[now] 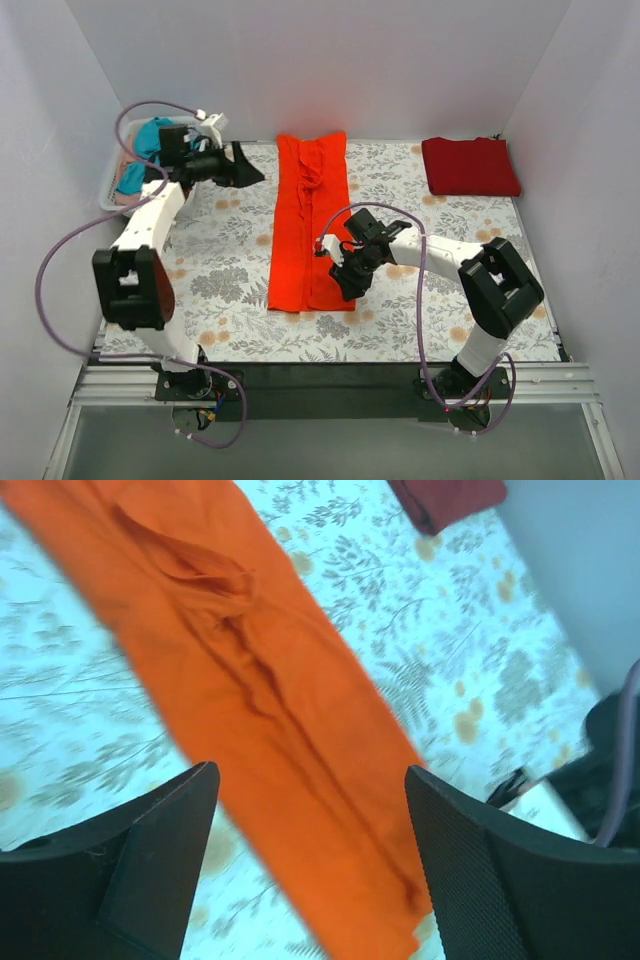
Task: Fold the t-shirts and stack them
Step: Fold the tshirt
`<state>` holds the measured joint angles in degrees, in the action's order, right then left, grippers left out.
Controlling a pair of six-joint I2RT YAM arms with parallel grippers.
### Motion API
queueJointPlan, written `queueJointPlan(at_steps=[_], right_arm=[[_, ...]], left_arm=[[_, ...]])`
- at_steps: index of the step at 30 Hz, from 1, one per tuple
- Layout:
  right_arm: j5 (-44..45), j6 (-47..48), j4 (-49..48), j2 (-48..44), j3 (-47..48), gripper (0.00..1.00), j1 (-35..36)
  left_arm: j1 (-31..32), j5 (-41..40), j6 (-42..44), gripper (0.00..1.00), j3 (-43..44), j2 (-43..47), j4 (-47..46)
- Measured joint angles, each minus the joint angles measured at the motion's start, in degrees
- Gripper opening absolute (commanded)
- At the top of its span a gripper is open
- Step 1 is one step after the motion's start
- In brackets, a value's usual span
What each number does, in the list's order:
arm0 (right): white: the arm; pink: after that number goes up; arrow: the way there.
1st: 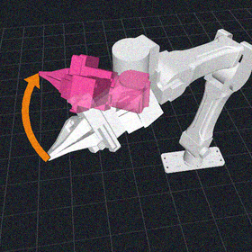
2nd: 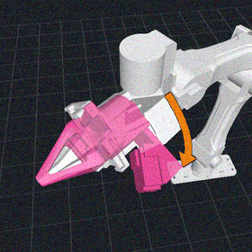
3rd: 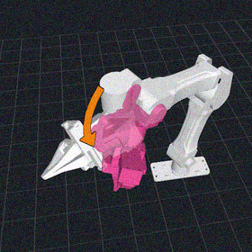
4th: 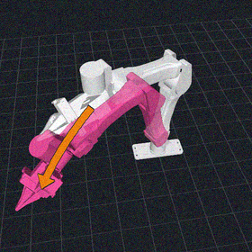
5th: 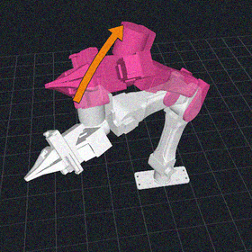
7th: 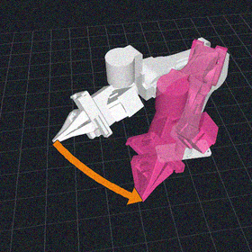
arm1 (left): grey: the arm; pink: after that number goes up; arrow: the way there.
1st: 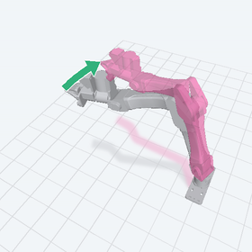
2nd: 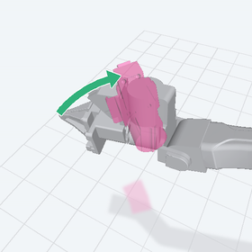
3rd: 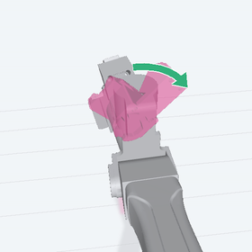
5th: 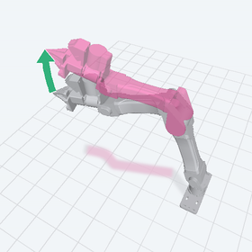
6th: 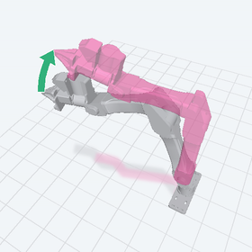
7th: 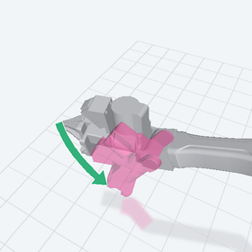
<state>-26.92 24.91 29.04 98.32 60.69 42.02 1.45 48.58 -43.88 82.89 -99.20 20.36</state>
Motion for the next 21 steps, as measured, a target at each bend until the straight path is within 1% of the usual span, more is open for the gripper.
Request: queueJointPlan(at_steps=[2, 3, 5, 6, 8, 12, 16, 21], right_arm=[[0.0, 1.8, 1.6, -2.8, 0.1, 0.39, 0.0], [0.0, 2.6, 2.4, -4.2, 0.3, 0.39, 0.0], [0.0, 4.6, 3.4, -6.7, 0.6, 0.39, 0.2], [0.0, 5.3, 3.7, -7.4, 0.6, 0.38, 0.4], [0.4, 7.0, 4.5, -8.6, 0.6, 0.38, 1.6], [2.3, 8.8, 4.5, -8.7, 0.2, 0.36, 6.4], [4.7, 9.4, 1.7, -8.7, -2.9, 0.36, 10.5], [11.8, 9.4, -3.3, -7.5, -7.5, 0.36, 11.8]], left_arm=[[-2.6, 0.4, 7.7, 0.7, -4.1, 7.1, 3.5], [-2.7, 0.7, 12.1, 0.68, -6.9, 10.5, 5.4], [-1.2, 1.9, 20.6, 0.65, -14.2, 17.2, 8.3], [-0.4, 2.4, 25.2, 0.62, -18.4, 20.3, 10.3], [1.2, 3.4, 32.9, 0.59, -27.0, 25.7, 13.5], [2.7, 4.0, 44.6, 0.56, -38.1, 31.8, 18.6], [6.3, 3.9, 51.3, 0.54, -45.2, 35.8, 19.4], [12.8, 1.4, 53.2, 0.54, -51.3, 39.4, 15.5]])
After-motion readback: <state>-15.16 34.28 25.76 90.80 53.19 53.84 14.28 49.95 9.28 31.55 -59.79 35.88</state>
